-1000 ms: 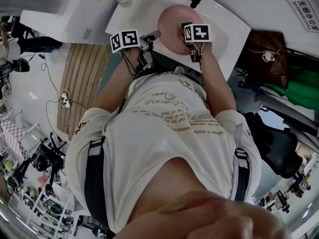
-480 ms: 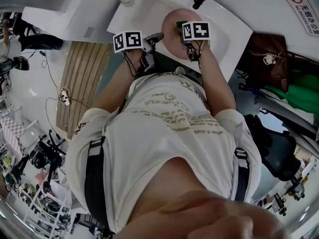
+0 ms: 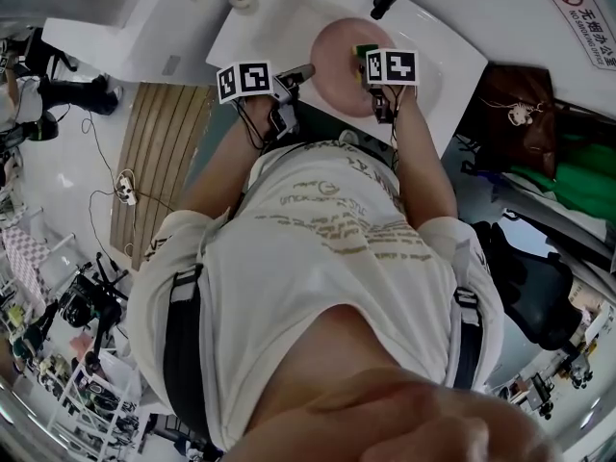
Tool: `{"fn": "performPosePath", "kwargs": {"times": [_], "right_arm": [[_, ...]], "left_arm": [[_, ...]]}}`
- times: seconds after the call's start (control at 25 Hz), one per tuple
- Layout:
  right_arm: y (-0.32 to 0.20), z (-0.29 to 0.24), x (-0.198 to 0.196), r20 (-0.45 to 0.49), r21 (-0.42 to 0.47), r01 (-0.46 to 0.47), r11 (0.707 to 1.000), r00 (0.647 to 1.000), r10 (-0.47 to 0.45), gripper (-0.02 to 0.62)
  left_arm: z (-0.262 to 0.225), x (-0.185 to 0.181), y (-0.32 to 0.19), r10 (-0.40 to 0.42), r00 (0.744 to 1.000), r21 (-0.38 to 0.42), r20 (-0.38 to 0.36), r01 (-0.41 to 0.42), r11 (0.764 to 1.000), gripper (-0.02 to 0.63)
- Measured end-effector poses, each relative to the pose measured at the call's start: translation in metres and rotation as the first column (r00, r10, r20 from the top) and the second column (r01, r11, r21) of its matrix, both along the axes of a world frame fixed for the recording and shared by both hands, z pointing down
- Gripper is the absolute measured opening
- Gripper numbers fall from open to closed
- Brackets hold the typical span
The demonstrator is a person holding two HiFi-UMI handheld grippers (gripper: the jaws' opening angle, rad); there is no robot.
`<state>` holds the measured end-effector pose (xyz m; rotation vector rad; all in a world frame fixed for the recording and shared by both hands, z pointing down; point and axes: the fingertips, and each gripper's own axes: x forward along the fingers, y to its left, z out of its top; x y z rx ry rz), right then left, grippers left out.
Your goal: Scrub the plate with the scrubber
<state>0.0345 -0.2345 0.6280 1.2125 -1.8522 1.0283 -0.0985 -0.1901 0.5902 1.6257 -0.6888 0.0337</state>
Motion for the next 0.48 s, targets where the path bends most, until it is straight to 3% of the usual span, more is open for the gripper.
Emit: {"fn": "performPosePath", "kwargs": {"times": [0.24,0.48], "right_arm": [[0.005,-0.021,0.0,-0.008,0.101,0.023,0.995,1.0,-0.022,0.235],[0.013,-0.051,0.006,0.053,0.246,-0.015,0.969,0.999,0.002,0.233]], "left_arm": [[0.012,-0.003,-0.002,-0.008,1.0,-0.034,0.018,0.009,0.999,0.066],[0.022,-0.005,-0.007,-0.018,0.999,-0.056,0.028,0.019,0.998,0.066]]}}
